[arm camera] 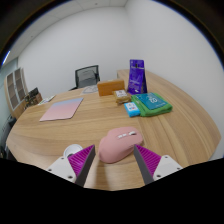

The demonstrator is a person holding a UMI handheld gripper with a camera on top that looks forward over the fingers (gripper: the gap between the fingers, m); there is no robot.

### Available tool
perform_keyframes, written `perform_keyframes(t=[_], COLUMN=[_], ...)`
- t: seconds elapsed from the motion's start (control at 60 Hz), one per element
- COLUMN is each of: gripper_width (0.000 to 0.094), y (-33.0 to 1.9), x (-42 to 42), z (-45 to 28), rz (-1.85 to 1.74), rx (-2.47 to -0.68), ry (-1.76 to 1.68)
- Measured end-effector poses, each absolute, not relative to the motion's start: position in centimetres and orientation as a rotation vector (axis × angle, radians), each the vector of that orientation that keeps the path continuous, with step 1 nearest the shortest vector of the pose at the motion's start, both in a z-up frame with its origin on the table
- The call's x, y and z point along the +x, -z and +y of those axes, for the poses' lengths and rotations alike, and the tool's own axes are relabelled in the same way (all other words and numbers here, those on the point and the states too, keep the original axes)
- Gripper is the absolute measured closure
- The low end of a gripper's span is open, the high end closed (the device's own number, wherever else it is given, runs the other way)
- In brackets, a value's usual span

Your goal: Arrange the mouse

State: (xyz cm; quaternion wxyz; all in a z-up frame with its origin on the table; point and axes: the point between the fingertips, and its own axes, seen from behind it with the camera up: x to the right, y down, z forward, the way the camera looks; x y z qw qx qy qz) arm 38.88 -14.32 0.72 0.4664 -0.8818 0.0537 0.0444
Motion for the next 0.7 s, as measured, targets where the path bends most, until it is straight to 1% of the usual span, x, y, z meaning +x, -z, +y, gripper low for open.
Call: perform_keyframes(t=[0.183, 0.35, 0.517, 0.567, 0.583, 0.6, 0.617, 0.633, 0.65, 0.7], gripper_width=[0.0120, 0.0123, 0.0145, 0.0212, 0.0258, 0.0337, 0.0365, 0.0372, 0.0403, 0.0448], y=[-0.4, -0.2, 0.4, 0.7, 0.8, 0.9, 0.9, 0.9, 1.0, 1.1], x=[39.8, 38.9, 38.2, 38.4, 38.5, 38.8, 39.0, 39.1, 39.2, 39.4], z=[-11.0, -7.9, -5.5, -5.2, -5.1, -5.1, -5.1, -5.0, -5.1, -5.2], rz=[0.143, 0.077, 0.040, 0.036, 0.037, 0.040, 0.038, 0.039, 0.043, 0.065], rx=[-2.166, -2.161, -2.159, -2.165, -2.167, -2.168, -2.168, -2.161, -2.160, -2.164], ry=[-0.136, -0.127, -0.095, -0.077, -0.065, -0.047, -0.033, -0.020, -0.010, 0.002])
